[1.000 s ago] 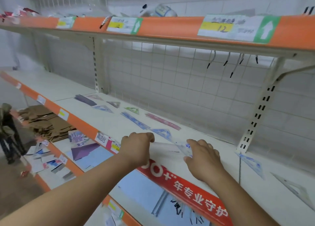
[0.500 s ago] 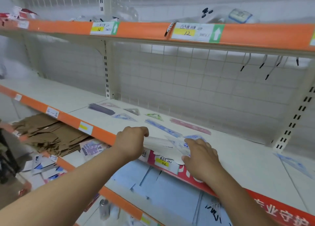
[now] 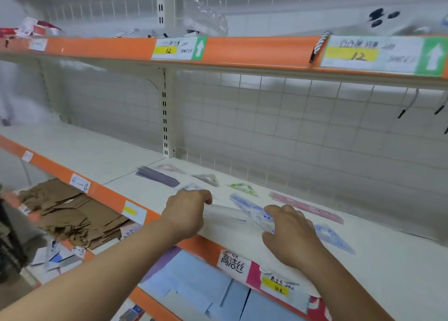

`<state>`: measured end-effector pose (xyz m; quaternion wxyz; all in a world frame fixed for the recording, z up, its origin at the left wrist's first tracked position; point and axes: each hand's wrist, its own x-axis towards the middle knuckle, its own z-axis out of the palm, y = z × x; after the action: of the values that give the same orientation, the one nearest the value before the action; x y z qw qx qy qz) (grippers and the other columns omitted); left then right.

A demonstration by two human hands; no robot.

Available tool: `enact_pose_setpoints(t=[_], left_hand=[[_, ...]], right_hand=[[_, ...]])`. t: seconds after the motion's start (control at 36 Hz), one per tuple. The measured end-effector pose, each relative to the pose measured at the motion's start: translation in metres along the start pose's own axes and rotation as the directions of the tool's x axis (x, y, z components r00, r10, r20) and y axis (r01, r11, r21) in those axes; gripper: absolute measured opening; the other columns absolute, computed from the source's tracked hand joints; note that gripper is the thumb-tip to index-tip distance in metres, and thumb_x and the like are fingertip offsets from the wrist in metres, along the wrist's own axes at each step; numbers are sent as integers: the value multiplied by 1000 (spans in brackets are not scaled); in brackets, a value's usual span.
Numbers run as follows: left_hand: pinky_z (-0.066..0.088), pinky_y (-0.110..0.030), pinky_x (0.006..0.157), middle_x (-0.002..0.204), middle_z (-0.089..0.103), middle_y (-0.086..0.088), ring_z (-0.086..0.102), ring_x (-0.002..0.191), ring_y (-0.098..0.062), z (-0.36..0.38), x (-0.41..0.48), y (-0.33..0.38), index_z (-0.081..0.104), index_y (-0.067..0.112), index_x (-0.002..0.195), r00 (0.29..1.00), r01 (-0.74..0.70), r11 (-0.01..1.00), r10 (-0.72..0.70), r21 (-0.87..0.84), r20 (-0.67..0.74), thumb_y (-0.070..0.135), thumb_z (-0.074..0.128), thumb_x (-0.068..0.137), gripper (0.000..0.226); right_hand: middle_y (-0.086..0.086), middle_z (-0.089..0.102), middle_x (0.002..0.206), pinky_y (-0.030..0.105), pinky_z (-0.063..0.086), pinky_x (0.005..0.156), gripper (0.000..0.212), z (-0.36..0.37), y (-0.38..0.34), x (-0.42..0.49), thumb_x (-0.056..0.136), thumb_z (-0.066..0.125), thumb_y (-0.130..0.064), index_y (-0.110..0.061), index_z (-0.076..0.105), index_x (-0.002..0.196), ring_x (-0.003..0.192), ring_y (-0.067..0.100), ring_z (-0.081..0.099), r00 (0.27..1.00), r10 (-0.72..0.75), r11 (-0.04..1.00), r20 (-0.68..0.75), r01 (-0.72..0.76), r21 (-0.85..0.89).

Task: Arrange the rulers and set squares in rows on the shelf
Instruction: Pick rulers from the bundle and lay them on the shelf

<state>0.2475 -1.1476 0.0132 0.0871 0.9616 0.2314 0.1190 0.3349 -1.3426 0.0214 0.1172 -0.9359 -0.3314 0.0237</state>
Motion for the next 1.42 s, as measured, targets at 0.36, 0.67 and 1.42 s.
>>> enact_pose_setpoints(t=[0.36, 0.67, 1.42], left_hand=[[44, -33, 97, 129, 54, 1, 49, 120, -21, 10, 50, -62, 52, 27, 127, 989, -108, 994, 110, -25, 98, 1, 49, 87, 48], [47, -31, 91, 130, 56, 1, 54, 118, -21, 5, 97, -153, 48, 30, 129, 936, -283, 958, 285, -41, 205, 7, 52, 87, 48], [47, -28, 93, 129, 53, 6, 55, 111, -14, 16, 129, -212, 54, 33, 120, 817, -346, 918, 397, -195, 419, 27, 73, 82, 43]], right_hand=[[1, 41, 135, 35, 31, 103, 55, 17, -42, 49, 90, 47, -26, -27, 31, 143, 125, 23, 38, 996, 84, 996, 10, -83, -17], [3, 42, 135, 35, 31, 102, 56, 50, -134, 72, 89, 49, -23, -27, 33, 142, 127, 25, 36, 960, 275, 961, -51, -274, 16], [4, 41, 135, 34, 36, 104, 60, 69, -164, 86, 86, 51, -14, -32, 36, 142, 130, 26, 33, 839, 526, 844, 139, -535, 30]])
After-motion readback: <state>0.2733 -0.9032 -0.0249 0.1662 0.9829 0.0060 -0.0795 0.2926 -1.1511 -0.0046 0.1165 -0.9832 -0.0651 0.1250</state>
